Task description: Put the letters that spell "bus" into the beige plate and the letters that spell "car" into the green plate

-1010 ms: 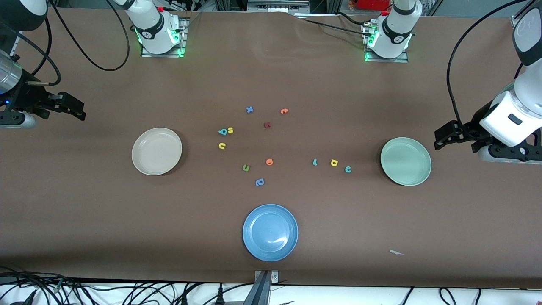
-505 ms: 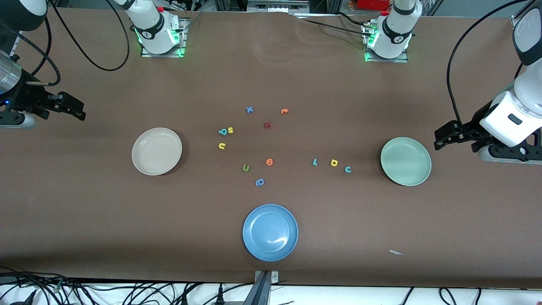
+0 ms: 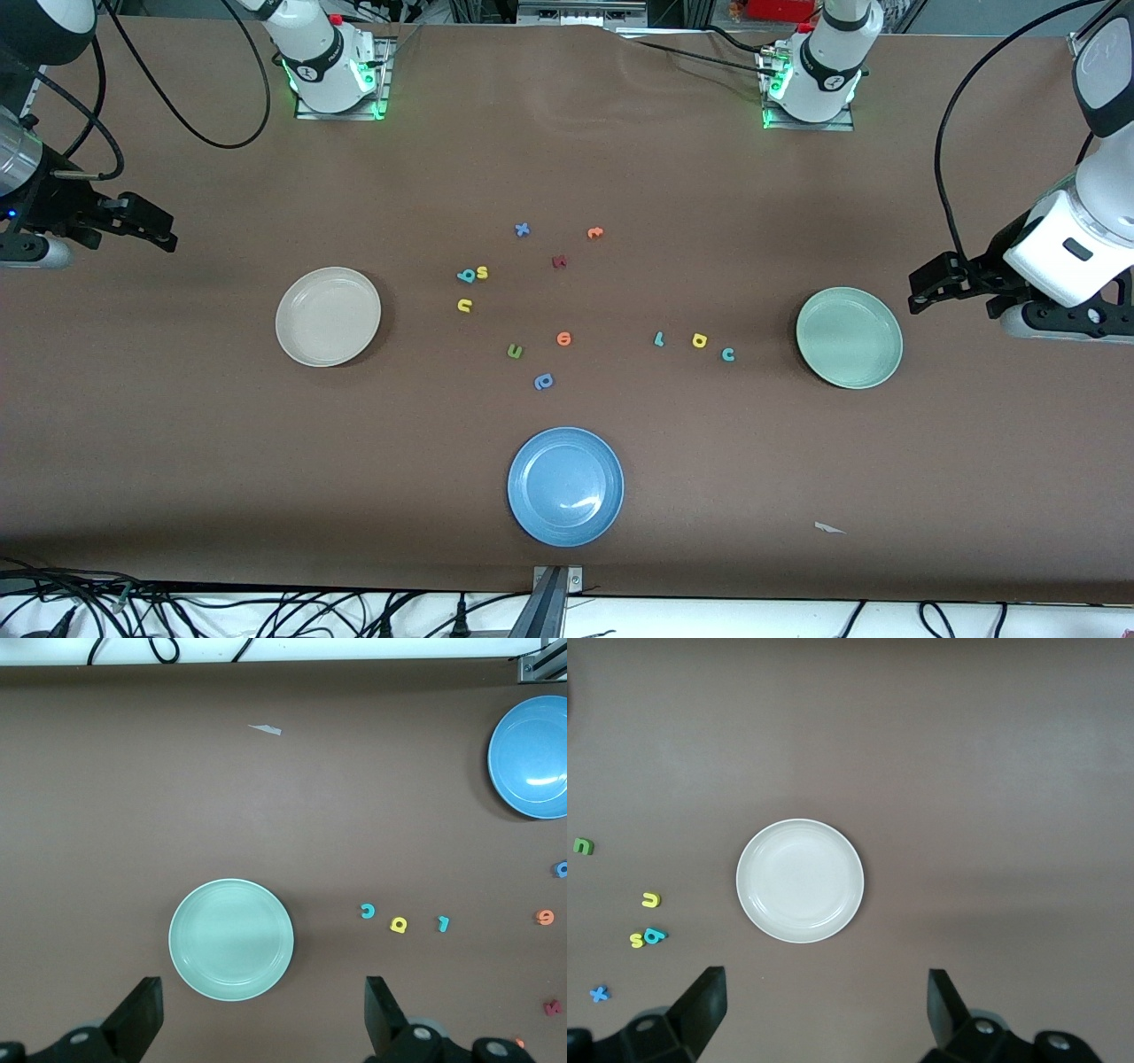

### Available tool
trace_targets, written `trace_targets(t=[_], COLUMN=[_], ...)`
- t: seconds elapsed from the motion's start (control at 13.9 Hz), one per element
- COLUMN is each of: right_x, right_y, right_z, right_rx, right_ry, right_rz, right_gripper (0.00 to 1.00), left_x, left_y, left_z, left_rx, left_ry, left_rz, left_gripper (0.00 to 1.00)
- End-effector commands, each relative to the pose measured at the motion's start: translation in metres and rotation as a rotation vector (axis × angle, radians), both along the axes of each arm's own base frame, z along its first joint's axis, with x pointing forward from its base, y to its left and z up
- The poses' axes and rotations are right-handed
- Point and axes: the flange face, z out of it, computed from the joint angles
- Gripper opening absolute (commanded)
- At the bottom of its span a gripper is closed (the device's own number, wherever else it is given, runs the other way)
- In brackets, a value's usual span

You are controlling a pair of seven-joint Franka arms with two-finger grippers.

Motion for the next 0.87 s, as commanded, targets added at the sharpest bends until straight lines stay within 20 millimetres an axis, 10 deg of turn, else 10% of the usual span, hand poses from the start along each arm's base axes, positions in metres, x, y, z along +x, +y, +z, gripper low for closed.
trace_targets(t=[0.0, 0.79], right_x=[-0.0011, -0.0037], right_y=[-0.0004, 0.0012], right_z=[0.0010, 0.0013], right_rx=[0.003, 0.002], right_ry=[-0.001, 0.017], right_rz=[-0.012, -0.013], right_gripper=[1.00, 1.00], left_x=[-0.0052, -0.0052], left_y=[-0.0017, -0.0017], left_z=[0.0088, 0.0088], left_rx=[-0.027, -0.027], left_ry=[0.002, 0.002], left_rz=[-0.019, -0.019], left_gripper=[1.00, 1.00])
